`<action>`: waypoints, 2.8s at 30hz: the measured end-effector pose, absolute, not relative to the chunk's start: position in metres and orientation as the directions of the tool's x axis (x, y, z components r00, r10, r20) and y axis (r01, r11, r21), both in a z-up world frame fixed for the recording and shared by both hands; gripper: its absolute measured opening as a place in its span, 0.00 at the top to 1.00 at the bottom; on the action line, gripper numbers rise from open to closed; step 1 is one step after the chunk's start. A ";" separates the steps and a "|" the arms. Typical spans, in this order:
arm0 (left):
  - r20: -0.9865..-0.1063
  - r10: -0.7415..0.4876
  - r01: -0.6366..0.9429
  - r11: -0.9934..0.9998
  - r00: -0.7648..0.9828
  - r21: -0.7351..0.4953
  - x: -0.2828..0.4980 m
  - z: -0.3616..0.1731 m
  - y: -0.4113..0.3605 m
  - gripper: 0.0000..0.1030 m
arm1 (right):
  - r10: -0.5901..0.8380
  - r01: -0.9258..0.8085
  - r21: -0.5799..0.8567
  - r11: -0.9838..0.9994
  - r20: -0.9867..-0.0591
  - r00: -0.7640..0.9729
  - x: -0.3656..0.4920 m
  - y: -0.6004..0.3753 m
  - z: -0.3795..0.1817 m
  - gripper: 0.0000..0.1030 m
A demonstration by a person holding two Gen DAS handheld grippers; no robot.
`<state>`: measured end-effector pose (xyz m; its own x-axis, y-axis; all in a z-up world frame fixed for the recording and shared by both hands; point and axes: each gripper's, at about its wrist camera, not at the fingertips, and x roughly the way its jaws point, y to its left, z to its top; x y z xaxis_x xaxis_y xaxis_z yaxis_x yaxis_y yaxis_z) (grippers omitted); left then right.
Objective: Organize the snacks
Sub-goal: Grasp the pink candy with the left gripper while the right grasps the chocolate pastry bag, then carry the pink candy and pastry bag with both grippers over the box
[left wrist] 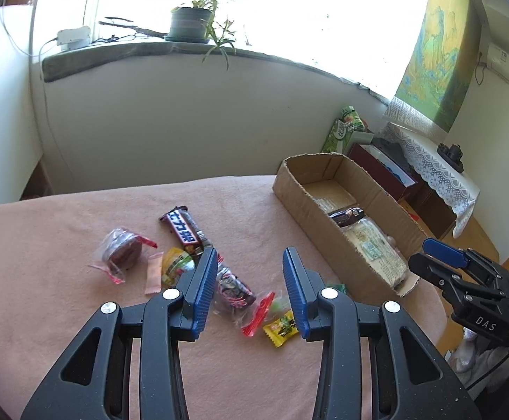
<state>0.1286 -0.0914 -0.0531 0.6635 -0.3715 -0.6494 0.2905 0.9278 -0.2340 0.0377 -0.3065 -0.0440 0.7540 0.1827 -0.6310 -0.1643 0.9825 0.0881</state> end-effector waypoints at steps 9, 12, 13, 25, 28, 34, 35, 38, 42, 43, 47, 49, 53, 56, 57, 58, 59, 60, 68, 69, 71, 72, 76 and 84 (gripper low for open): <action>-0.689 -0.309 0.199 0.951 0.656 -0.237 0.117 -0.081 -0.046 0.64 | 0.263 -0.286 0.077 0.955 -0.665 0.699 0.040 -0.253 -0.059 0.42; -0.708 -0.291 0.179 0.957 0.644 -0.230 0.123 -0.091 -0.038 0.64 | 0.282 -0.318 0.076 0.945 -0.680 0.677 0.046 -0.237 -0.066 0.42; -0.712 -0.287 0.174 0.958 0.641 -0.229 0.125 -0.094 -0.035 0.64 | 0.288 -0.327 0.078 0.942 -0.686 0.668 0.048 -0.232 -0.069 0.42; -0.767 -0.286 0.159 0.958 0.575 -0.238 0.170 -0.122 -0.030 0.71 | 0.309 -0.383 0.075 0.921 -0.741 0.596 0.083 -0.191 -0.096 0.42; -0.769 -0.299 0.150 0.954 0.565 -0.261 0.178 -0.127 -0.028 0.71 | 0.310 -0.391 0.075 0.917 -0.750 0.584 0.091 -0.185 -0.102 0.42; -0.777 -0.306 0.155 0.952 0.550 -0.265 0.190 -0.133 -0.031 0.71 | 0.310 -0.399 0.077 0.914 -0.767 0.562 0.109 -0.173 -0.113 0.42; -0.780 -0.302 0.156 0.953 0.547 -0.260 0.192 -0.135 -0.032 0.71 | 0.309 -0.400 0.076 0.914 -0.770 0.559 0.111 -0.171 -0.115 0.42; -0.795 -0.263 0.157 0.965 0.547 -0.211 0.198 -0.140 -0.038 0.71 | 0.308 -0.402 0.078 0.912 -0.779 0.547 0.118 -0.169 -0.121 0.43; -0.797 -0.224 0.165 0.974 0.561 -0.158 0.201 -0.143 -0.042 0.73 | 0.302 -0.411 0.069 0.909 -0.787 0.537 0.125 -0.164 -0.127 0.43; -0.797 -0.223 0.164 0.974 0.562 -0.157 0.202 -0.143 -0.043 0.73 | 0.302 -0.414 0.066 0.908 -0.790 0.534 0.127 -0.162 -0.128 0.43; -0.796 -0.200 0.193 0.975 0.572 -0.107 0.197 -0.144 -0.048 0.77 | 0.299 -0.430 0.057 0.901 -0.800 0.521 0.131 -0.155 -0.135 0.43; -0.793 -0.192 0.203 0.975 0.578 -0.088 0.195 -0.144 -0.051 0.79 | 0.297 -0.437 0.055 0.898 -0.808 0.509 0.132 -0.152 -0.140 0.52; -0.790 -0.182 0.216 0.974 0.585 -0.065 0.195 -0.144 -0.055 0.82 | 0.294 -0.435 0.060 0.898 -0.818 0.494 0.136 -0.150 -0.148 0.59; -0.787 -0.166 0.227 0.973 0.594 -0.034 0.196 -0.145 -0.061 0.82 | 0.296 -0.437 0.060 0.897 -0.817 0.494 0.135 -0.150 -0.149 0.65; -0.786 -0.167 0.227 0.973 0.595 -0.036 0.196 -0.145 -0.062 0.82 | 0.293 -0.435 0.057 0.898 -0.816 0.498 0.135 -0.150 -0.149 0.65; -0.786 -0.171 0.225 0.974 0.595 -0.041 0.196 -0.145 -0.061 0.83 | 0.292 -0.435 0.055 0.899 -0.816 0.499 0.134 -0.150 -0.149 0.66; -0.785 -0.175 0.222 0.974 0.594 -0.049 0.196 -0.145 -0.059 0.83 | 0.292 -0.435 0.055 0.899 -0.815 0.500 0.134 -0.150 -0.149 0.66; -0.785 -0.179 0.218 0.974 0.593 -0.058 0.196 -0.145 -0.057 0.83 | 0.292 -0.433 0.056 0.900 -0.814 0.502 0.133 -0.150 -0.149 0.66; -0.778 -0.196 0.196 0.976 0.597 -0.096 0.186 -0.140 -0.045 0.83 | 0.315 -0.425 0.077 0.902 -0.791 0.525 0.124 -0.155 -0.137 0.66; -0.776 -0.198 0.195 0.976 0.599 -0.098 0.184 -0.139 -0.043 0.83 | 0.317 -0.424 0.079 0.902 -0.788 0.528 0.123 -0.156 -0.136 0.66; -0.770 -0.201 0.193 0.976 0.606 -0.103 0.180 -0.135 -0.042 0.83 | 0.324 -0.420 0.088 0.903 -0.781 0.533 0.122 -0.157 -0.133 0.66; -0.766 -0.205 0.194 0.975 0.609 -0.107 0.177 -0.133 -0.041 0.83 | 0.328 -0.417 0.093 0.904 -0.778 0.536 0.122 -0.158 -0.131 0.66; -0.749 -0.220 0.194 0.973 0.625 -0.124 0.168 -0.123 -0.035 0.83 | 0.339 -0.411 0.106 0.905 -0.764 0.549 0.119 -0.163 -0.122 0.66; -0.712 -0.265 0.220 0.963 0.650 -0.158 0.162 -0.101 -0.037 0.83 | 0.350 -0.394 0.119 0.911 -0.727 0.590 0.108 -0.183 -0.096 0.66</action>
